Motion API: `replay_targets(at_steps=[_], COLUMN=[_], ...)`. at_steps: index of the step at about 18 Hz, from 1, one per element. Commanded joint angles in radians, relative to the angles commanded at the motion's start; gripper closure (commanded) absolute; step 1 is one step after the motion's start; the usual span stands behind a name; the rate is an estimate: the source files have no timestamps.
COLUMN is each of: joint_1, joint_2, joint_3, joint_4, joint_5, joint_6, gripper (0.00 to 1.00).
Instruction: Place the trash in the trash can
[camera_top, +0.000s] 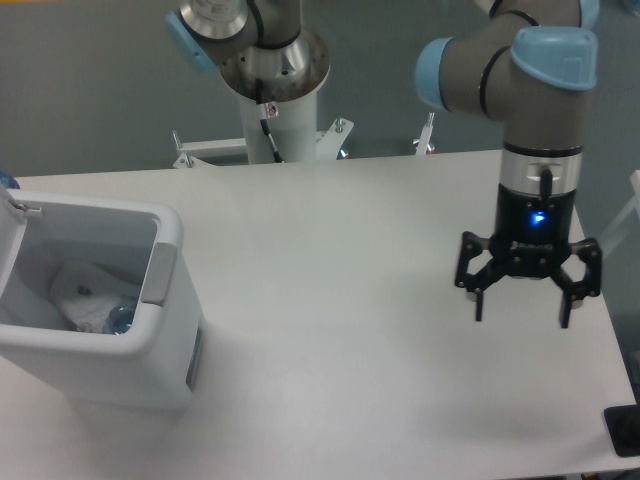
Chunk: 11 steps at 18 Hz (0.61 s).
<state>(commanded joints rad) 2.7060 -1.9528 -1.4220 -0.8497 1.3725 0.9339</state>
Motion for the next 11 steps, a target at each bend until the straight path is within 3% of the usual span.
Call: replay_targets(at_steps=[3, 5, 8, 11], joint_1=[-0.003, -0.005, -0.006, -0.011], joint_2=[0.002, 0.017, 0.035, 0.031], joint_3=[-0.015, -0.063, -0.115, -0.127], joint_4=[-0.054, -0.080, -0.081, -0.081], joint_5=[0.056, 0.077, 0.144, 0.164], joint_6=[0.084, 0.124, 0.213, 0.224], gripper=[0.00, 0.00, 0.00, 0.00])
